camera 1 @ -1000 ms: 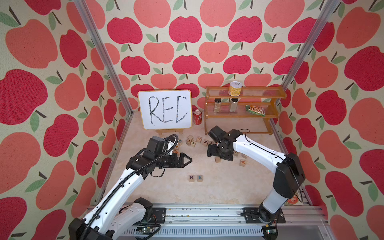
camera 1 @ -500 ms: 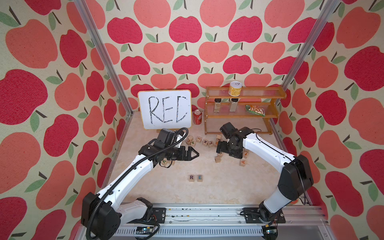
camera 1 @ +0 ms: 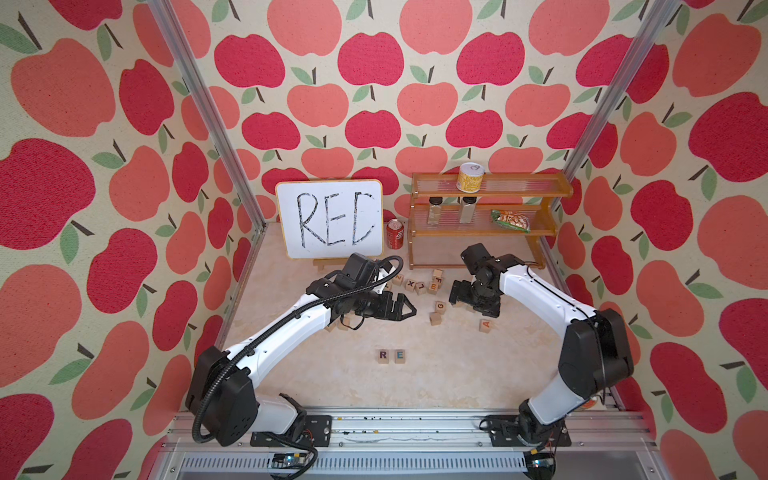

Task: Assemble the uppercase word "red" with letter blocks
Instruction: Pick up the letter block from the center of the board.

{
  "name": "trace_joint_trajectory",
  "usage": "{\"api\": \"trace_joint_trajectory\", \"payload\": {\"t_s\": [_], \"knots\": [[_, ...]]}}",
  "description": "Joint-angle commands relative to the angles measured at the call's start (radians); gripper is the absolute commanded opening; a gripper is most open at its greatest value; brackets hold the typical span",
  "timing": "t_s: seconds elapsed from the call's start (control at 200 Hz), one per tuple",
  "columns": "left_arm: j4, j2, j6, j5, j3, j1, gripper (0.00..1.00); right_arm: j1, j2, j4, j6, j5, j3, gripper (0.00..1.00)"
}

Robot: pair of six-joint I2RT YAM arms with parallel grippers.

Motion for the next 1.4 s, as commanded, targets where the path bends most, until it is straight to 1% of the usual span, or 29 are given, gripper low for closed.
{"api": "trace_joint_trajectory", "payload": {"t_s": [0.0,0.295,0.415,0.55,0.605,0.745,0.885,1.02,1.096,1.181,1.331,1.396], "knots": [[0.020,0.030,0.027,-0.014,0.050,-0.013,1.00,-0.024,0.026,0.024,-0.045,-0.019,-0.010,0.98],[0.020,0.126,0.042,-0.019,0.117,-0.043,0.99,-0.078,0.092,0.063,-0.089,-0.025,-0.002,0.93],[0.016,0.159,0.046,-0.014,0.147,-0.051,0.99,-0.095,0.120,0.077,-0.104,-0.027,0.004,0.88],[-0.002,0.197,0.062,-0.005,0.184,-0.053,0.99,-0.110,0.149,0.092,-0.114,-0.031,0.009,0.78],[-0.010,0.212,0.068,-0.002,0.198,-0.053,0.99,-0.114,0.162,0.094,-0.116,-0.033,0.012,0.71],[-0.029,0.243,0.084,0.004,0.233,-0.053,0.99,-0.125,0.192,0.102,-0.124,-0.035,0.021,0.60],[-0.042,0.267,0.092,0.010,0.261,-0.051,0.99,-0.138,0.216,0.113,-0.130,-0.040,0.029,0.57],[-0.053,0.285,0.097,0.019,0.281,-0.048,0.99,-0.148,0.240,0.117,-0.139,-0.038,0.039,0.50],[-0.059,0.293,0.100,0.025,0.287,-0.044,0.99,-0.156,0.252,0.121,-0.144,-0.040,0.043,0.50],[-0.059,0.298,0.100,0.030,0.289,-0.040,0.99,-0.162,0.266,0.125,-0.152,-0.039,0.049,0.47],[-0.058,0.309,0.094,0.035,0.298,-0.032,0.99,-0.171,0.290,0.128,-0.164,-0.041,0.056,0.46],[-0.060,0.315,0.094,0.037,0.305,-0.032,0.99,-0.173,0.301,0.128,-0.169,-0.041,0.063,0.43]]}}
